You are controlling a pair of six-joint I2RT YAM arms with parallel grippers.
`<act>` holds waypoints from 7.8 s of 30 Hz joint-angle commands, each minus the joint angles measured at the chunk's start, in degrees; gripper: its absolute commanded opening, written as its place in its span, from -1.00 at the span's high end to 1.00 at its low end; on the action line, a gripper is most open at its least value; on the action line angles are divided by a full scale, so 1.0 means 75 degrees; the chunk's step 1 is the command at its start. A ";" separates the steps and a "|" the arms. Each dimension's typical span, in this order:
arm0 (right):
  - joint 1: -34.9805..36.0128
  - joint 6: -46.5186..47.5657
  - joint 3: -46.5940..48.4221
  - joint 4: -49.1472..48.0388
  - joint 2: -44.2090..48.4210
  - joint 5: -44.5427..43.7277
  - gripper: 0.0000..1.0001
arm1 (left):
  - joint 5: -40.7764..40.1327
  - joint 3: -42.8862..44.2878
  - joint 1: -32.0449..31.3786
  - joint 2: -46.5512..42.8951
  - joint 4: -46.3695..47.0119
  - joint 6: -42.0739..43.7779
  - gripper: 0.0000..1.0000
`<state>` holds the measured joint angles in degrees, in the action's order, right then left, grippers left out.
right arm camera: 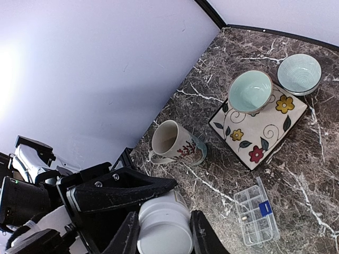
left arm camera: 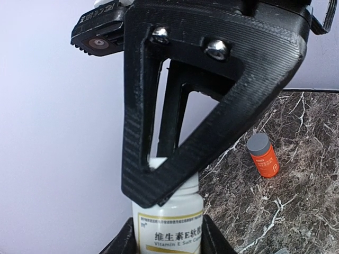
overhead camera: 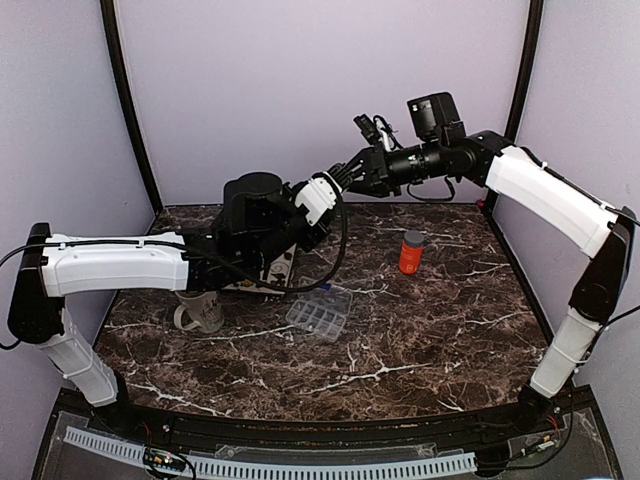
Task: Sort the pills into containers
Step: Screw the lid of the pill bottle onto the pill bottle, then pass from the left arm to the right, then place the pill bottle at the center of the board.
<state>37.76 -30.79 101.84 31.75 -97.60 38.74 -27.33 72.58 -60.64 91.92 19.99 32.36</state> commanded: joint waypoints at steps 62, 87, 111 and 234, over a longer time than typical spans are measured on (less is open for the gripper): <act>0.0290 0.2057 -0.1190 -0.0294 0.1445 -0.0069 -0.20 | 1.3095 0.2021 0.3246 0.0814 -0.3173 -0.6435 1.00; 0.0614 0.1902 -0.1086 -0.0363 0.1068 0.0205 0.20 | 1.3296 0.2288 0.3269 0.1108 -0.2971 -0.6553 1.00; 0.0636 0.0938 -0.0955 -0.0454 0.0541 0.0516 1.00 | 0.9795 0.2265 0.2845 0.0393 -0.4127 -0.4264 1.00; -0.2819 0.1861 -0.2670 -0.0143 -0.1725 -0.7296 1.00 | 0.3193 -0.1087 0.1289 -0.1687 -0.2078 -0.4186 -0.22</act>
<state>17.06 -16.97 80.03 32.40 -109.71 -16.56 -3.92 63.77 -51.46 79.18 5.41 1.23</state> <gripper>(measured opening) 0.256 0.609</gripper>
